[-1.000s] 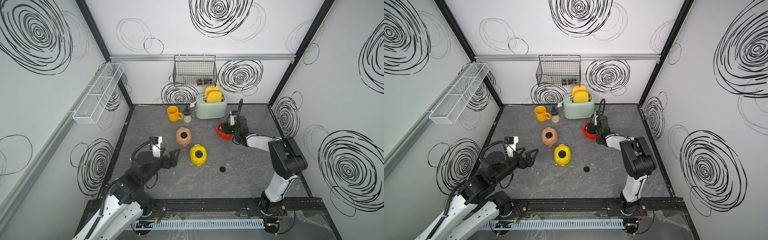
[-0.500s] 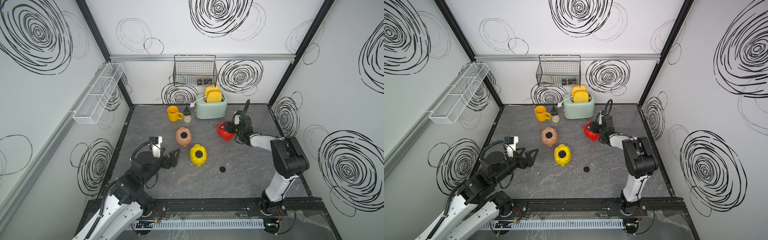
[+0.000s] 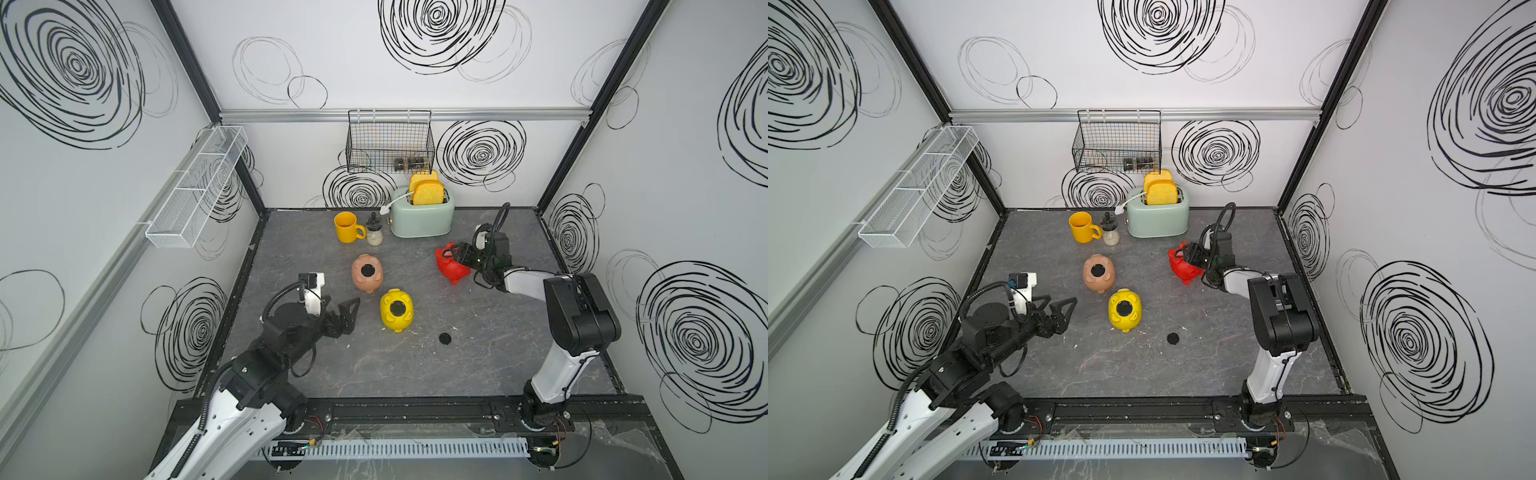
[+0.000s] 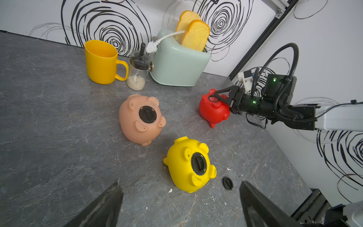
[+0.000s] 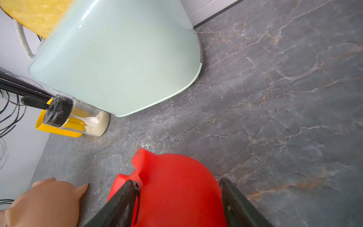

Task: Close piggy banks
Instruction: Turn over the piggy bank at the center of the board.

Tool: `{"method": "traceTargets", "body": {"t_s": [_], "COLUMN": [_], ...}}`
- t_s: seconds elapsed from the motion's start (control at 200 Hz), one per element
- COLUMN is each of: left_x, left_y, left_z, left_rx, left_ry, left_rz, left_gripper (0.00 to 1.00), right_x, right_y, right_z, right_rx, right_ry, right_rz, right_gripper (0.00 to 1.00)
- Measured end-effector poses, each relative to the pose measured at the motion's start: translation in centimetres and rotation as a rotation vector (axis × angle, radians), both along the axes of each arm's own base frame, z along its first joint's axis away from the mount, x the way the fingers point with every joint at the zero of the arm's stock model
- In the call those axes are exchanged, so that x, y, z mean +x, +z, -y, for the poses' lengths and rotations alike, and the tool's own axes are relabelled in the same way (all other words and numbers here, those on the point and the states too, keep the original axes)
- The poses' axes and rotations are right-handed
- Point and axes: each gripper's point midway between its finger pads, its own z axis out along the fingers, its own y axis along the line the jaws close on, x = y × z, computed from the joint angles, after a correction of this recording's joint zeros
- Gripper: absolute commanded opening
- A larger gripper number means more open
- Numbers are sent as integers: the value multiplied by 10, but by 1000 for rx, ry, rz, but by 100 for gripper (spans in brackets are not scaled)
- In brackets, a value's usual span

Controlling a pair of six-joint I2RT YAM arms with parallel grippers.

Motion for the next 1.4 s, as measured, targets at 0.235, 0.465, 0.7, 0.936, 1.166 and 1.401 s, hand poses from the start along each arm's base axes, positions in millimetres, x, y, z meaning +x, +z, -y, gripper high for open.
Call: {"method": "traceTargets", "body": {"t_s": [0.235,0.465,0.7,0.936,1.166,1.401], "left_x": [0,0,0,0,0,0], "left_y": [0,0,0,0,-1,-1], "left_z": [0,0,0,0,0,0], "left_rx": [0,0,0,0,1,1], "left_ry": [0,0,0,0,-1,-1], "left_rz": [0,0,0,0,-2,-2], "left_gripper": [96,96,96,96,96,96], "right_x": [-2,-6,-10,-18,-29,-35], "right_y": [-2,-6,-8,-12,-16,-18], "right_z": [5,7,12,12,11,6], "right_rx": [59,107,149,206,289,369], "right_ry": [-7,-11,-19,-19,-29,-36], "right_rz": [-21,-42,-57,-87,-137,-186], "right_gripper": [70,71,74,77,80,81]}}
